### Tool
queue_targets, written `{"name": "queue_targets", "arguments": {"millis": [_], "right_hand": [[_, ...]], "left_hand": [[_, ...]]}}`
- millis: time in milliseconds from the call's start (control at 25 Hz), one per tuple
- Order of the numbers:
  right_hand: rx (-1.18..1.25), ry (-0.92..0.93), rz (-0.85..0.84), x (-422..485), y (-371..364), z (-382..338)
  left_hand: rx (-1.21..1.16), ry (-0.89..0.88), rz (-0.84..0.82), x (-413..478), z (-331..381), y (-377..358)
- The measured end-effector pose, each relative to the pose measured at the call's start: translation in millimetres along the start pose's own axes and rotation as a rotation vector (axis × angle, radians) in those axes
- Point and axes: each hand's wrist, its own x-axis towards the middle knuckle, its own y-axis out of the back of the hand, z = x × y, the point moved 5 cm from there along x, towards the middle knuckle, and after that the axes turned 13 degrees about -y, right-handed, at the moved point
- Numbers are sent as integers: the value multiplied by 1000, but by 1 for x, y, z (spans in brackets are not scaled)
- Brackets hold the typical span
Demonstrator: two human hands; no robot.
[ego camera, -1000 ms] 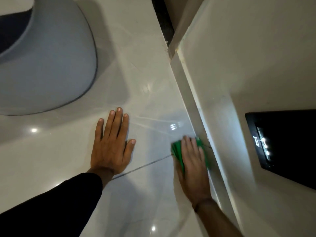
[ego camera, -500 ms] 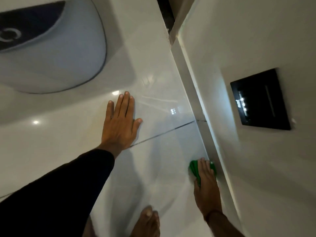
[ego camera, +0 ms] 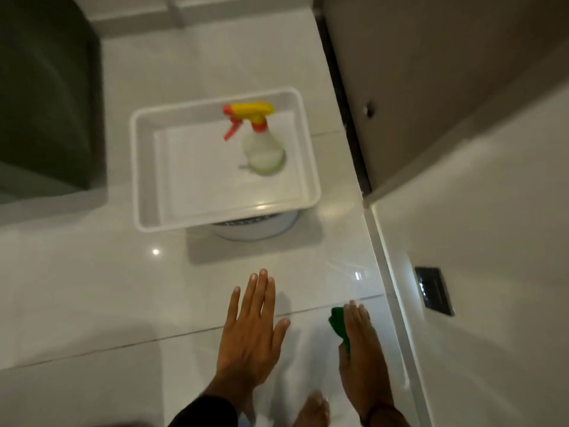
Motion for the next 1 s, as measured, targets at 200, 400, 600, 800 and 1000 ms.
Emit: {"name": "queue_targets", "arguments": {"millis": [200,400,600,800,1000], "right_hand": [[-1,294,57,31,33,-194],[-72,429,66,103,-7,-340],[-236,449,32,179,-84,-388],[-428,443,92,234,-128,-384],[-508,365,49,235,-150,-375]], "left_hand": [[8,154,145,30,-86,114],[108,201,124,77,-196,127],[70,158,89,130,-254,103],[39,122,79,157,-288,77],[53,80,80,150,-301,55]]}}
